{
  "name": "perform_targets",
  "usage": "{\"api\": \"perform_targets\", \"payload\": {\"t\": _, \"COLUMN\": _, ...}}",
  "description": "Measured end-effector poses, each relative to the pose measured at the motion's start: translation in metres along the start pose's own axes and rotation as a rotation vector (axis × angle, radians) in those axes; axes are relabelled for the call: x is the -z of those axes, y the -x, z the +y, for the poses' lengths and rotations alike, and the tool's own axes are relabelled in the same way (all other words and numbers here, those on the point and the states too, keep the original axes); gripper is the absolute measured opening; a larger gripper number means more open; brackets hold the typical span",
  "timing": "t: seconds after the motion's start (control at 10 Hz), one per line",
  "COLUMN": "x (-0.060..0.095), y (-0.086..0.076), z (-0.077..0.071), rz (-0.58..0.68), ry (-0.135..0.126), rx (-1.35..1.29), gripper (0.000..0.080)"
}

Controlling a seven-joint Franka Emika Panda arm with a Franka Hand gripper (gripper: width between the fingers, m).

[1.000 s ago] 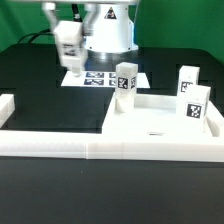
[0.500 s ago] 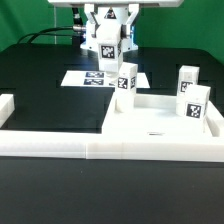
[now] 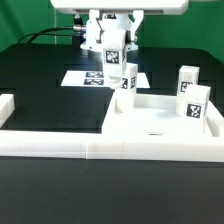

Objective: Assemble square table

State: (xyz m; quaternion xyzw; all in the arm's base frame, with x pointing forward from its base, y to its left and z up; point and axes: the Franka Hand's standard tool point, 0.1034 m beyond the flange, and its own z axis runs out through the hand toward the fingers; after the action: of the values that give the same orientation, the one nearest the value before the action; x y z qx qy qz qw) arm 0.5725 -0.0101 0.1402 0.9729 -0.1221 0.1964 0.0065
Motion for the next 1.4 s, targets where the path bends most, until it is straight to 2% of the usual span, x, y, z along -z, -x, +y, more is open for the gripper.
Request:
{"api": "perform_targets", "payload": {"t": 0.2, "x": -0.012, "y": -0.002, "z": -0.006, "rz": 0.009, "ry": 0.011, "rx": 0.018, "gripper": 0.0291}}
{"api": "perform_targets", "payload": {"t": 0.4, "x": -0.034, "y": -0.011, "z": -0.006, "rz": 0.032, "ry": 0.036, "rx": 0.038, "gripper": 0.0291}}
{"api": "perform_targets", "payload": {"t": 0.8, "x": -0.039, "y": -0.009, "z": -0.014, "rz": 0.037, "ry": 0.032, "rx": 0.054, "gripper": 0.0291}}
{"api": "perform_targets", "payload": {"t": 1.1, "x": -0.043, "y": -0.004, "z": -0.015, "rz": 0.029, "ry": 0.035, "rx": 0.061, "gripper": 0.0291}}
{"api": "perform_targets", "payload": {"t": 1.4, "x": -0.046, "y": -0.006, "z": -0.013, "rz": 0.030, "ry": 0.039, "rx": 0.062, "gripper": 0.0291}}
